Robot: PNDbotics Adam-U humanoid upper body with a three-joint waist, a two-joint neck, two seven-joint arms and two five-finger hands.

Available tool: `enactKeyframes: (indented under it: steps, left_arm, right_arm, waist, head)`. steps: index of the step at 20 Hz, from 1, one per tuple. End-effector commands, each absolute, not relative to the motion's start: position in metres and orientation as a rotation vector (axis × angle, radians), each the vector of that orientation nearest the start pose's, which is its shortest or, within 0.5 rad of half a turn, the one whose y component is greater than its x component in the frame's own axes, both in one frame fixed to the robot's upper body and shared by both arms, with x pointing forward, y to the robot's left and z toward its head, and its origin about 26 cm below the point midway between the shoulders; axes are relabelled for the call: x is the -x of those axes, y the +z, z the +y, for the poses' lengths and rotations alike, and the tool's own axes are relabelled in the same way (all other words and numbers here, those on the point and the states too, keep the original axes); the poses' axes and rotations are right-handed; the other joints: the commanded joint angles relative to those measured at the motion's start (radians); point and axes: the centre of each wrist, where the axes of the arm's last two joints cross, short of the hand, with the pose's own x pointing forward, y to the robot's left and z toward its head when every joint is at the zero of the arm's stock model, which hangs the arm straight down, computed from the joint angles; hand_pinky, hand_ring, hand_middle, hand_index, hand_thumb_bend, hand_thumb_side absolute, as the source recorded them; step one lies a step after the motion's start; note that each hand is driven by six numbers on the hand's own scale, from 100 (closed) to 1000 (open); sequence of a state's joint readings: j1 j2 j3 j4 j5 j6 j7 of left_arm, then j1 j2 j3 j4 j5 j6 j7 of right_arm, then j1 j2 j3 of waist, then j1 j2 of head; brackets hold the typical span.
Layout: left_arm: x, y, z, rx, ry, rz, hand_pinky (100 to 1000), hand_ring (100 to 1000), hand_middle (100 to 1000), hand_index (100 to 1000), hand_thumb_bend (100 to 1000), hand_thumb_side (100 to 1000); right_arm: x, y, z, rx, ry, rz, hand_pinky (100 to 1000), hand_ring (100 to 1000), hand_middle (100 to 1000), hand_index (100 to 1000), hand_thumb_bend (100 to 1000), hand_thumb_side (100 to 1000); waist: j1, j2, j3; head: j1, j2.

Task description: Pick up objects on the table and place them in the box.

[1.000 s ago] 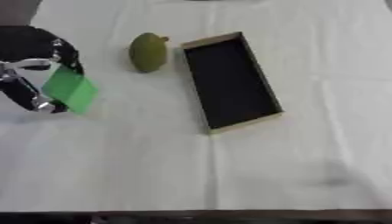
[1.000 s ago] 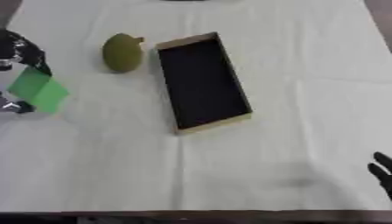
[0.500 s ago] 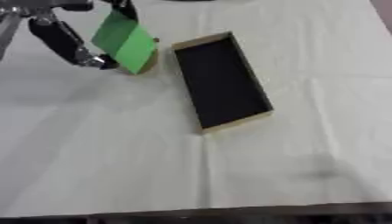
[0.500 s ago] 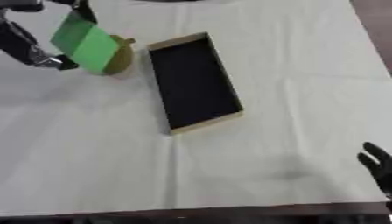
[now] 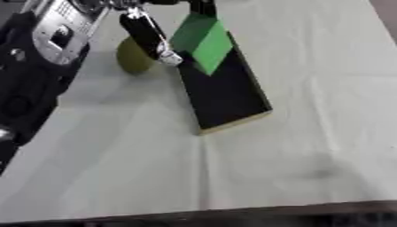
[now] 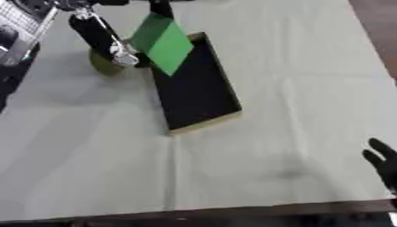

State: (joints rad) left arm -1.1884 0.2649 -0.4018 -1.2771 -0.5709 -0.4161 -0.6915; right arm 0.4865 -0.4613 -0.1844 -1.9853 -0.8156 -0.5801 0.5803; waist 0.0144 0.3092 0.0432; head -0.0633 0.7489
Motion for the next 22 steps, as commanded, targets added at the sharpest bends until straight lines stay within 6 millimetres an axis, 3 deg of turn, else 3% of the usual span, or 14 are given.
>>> enactKeyframes:
  steps: [1, 11, 14, 19, 20, 22]
  left_arm:
    - [-0.428, 0.319, 0.069, 0.396, 2.572, 1.754, 737, 627, 465, 642, 100, 244]
    - [-0.453, 0.280, 0.052, 0.482, 2.749, 1.532, 750, 658, 494, 661, 107, 259]
    - [-0.457, 0.270, 0.049, 0.517, 2.778, 1.458, 791, 718, 550, 725, 217, 277]
    - [-0.458, 0.266, 0.048, 0.546, 2.753, 1.408, 938, 881, 762, 885, 399, 276]
    - [-0.458, 0.267, 0.048, 0.556, 2.748, 1.395, 952, 900, 801, 919, 372, 436]
    - [-0.458, 0.268, 0.049, 0.576, 2.741, 1.373, 981, 930, 847, 945, 401, 659]
  right_arm:
    - [-0.153, 0.066, -0.390, -0.347, 0.754, -2.430, 1000, 1000, 635, 996, 100, 470]
    - [-0.157, 0.069, -0.388, -0.366, 0.766, -2.436, 1000, 1000, 633, 999, 100, 470]
    - [-0.158, 0.069, -0.388, -0.368, 0.771, -2.435, 1000, 1000, 633, 999, 100, 470]
    - [-0.157, 0.067, -0.387, -0.362, 0.779, -2.427, 1000, 1000, 630, 1000, 100, 470]
    - [-0.157, 0.067, -0.386, -0.362, 0.781, -2.425, 1000, 1000, 629, 1000, 100, 470]
    - [-0.157, 0.066, -0.386, -0.361, 0.784, -2.422, 1000, 1000, 628, 1000, 100, 470]
  waist:
    - [-0.002, -0.020, -0.005]
    - [0.004, -0.017, -0.022]
    - [0.005, -0.016, -0.025]
    - [0.007, -0.016, -0.026]
    - [0.007, -0.016, -0.026]
    - [0.008, -0.016, -0.025]
  head:
    - [0.009, 0.007]
    - [0.021, 0.009]
    - [0.024, 0.013]
    - [0.027, 0.014]
    - [0.027, 0.014]
    - [0.028, 0.013]
